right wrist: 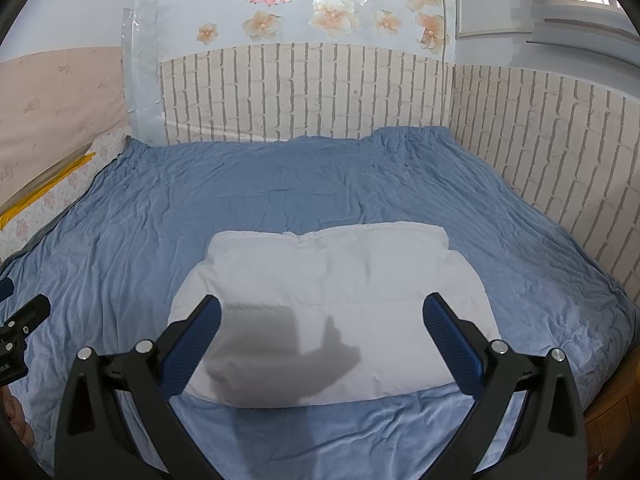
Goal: Fold large clothes
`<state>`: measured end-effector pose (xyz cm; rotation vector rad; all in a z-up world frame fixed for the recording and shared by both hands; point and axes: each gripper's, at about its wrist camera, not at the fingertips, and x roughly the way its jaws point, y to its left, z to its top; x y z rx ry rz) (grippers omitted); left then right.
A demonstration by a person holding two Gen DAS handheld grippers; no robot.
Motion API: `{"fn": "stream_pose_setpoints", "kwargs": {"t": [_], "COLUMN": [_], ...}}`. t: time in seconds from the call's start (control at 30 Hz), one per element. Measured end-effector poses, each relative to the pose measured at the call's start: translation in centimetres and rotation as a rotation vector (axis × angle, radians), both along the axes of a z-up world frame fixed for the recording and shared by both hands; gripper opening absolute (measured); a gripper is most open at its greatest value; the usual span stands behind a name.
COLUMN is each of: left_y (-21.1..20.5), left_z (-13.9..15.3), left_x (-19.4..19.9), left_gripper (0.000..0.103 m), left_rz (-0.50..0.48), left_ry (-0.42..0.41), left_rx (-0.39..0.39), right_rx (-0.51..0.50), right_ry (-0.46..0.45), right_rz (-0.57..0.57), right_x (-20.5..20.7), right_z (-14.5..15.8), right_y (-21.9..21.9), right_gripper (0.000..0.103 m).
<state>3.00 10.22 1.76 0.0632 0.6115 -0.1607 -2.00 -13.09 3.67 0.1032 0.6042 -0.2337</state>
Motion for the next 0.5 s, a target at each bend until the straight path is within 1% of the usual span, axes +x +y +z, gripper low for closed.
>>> {"fn": "stream_pose_setpoints", "kwargs": {"t": [0.5], "left_y": [0.16], "left_z": [0.12], "left_x": [0.22], "left_gripper": [0.100], "left_rz": [0.002], "left_ry": [-0.002], "left_rx": [0.009], "right_rx": [-0.003], "right_ry": [-0.002], "right_rz": [-0.002], "right_x": [0.01], "right_z": [0.01], "right_y": [0.06], "right_gripper": [0.101]}}
